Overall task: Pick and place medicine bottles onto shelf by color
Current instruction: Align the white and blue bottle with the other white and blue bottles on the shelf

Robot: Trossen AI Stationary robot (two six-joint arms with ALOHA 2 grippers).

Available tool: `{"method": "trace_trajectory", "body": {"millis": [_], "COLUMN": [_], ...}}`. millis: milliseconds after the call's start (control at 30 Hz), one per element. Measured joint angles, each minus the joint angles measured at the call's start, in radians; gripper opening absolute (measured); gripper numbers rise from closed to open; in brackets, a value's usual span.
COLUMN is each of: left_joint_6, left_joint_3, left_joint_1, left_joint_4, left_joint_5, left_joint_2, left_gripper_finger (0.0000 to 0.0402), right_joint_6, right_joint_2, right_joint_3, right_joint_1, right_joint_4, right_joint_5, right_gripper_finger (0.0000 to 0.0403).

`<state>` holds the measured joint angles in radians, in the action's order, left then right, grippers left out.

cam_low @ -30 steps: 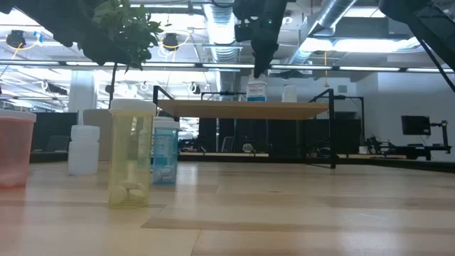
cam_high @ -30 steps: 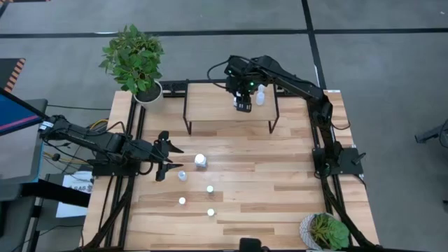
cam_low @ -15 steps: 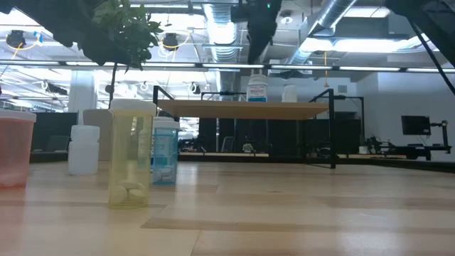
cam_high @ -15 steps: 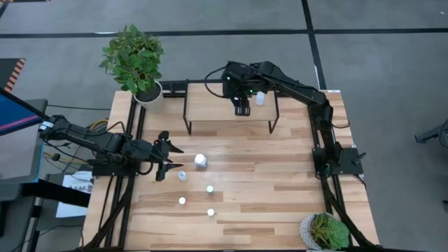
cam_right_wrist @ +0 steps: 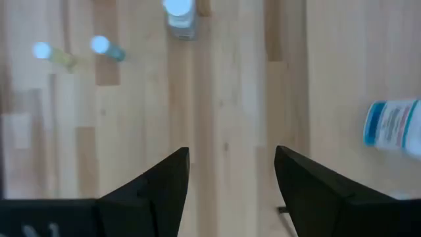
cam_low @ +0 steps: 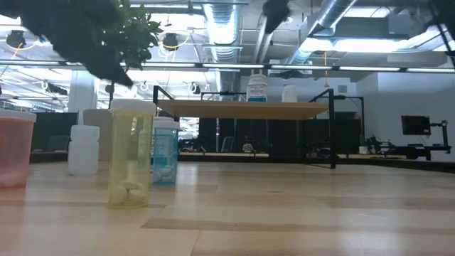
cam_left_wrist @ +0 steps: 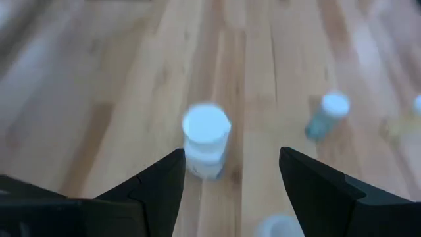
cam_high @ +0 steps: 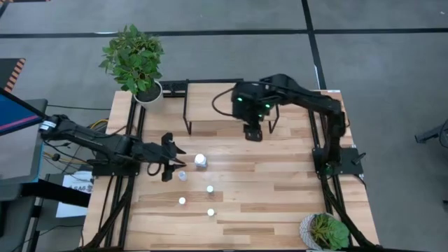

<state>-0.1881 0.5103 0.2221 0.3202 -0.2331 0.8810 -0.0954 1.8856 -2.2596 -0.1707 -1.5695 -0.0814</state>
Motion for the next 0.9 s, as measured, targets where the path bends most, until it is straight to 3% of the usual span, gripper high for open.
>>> {"method": "trace_trajectory", "body": {"millis": [367, 500, 700, 900], "left_joint_6": [-0.001, -0.017, 0.01, 0.095], "left_joint_3": [0.084, 0.133, 0.256, 0.425], "left_joint_1": [-0.1, -0.136, -0.159, -0.159], "left_joint_4": [0.032, 0.084, 0.072, 0.062], "left_joint_5": [0.029, 0.056, 0.098, 0.096], "left_joint_2": [0.294, 0.436, 0.631, 0.78], "left_gripper_finger": [0.0229, 0.0211, 0.018, 0.0165], "right_joint_6": [0.248, 0.287, 0.308, 0.308], "right_joint_2": [-0.259, -0.321, -0.343, -0.326], "right_joint_3": [0.183, 0.231, 0.241, 0.241], "right_joint_1": [0.14, 0.205, 0.283, 0.316], "right_joint_4": [0.002, 0.006, 0.008, 0.009], "right_joint_5": [0.005, 0.068, 0.138, 0.144], "right_gripper_finger": [0.0244, 0.0244, 0.0244, 0.0244]}}
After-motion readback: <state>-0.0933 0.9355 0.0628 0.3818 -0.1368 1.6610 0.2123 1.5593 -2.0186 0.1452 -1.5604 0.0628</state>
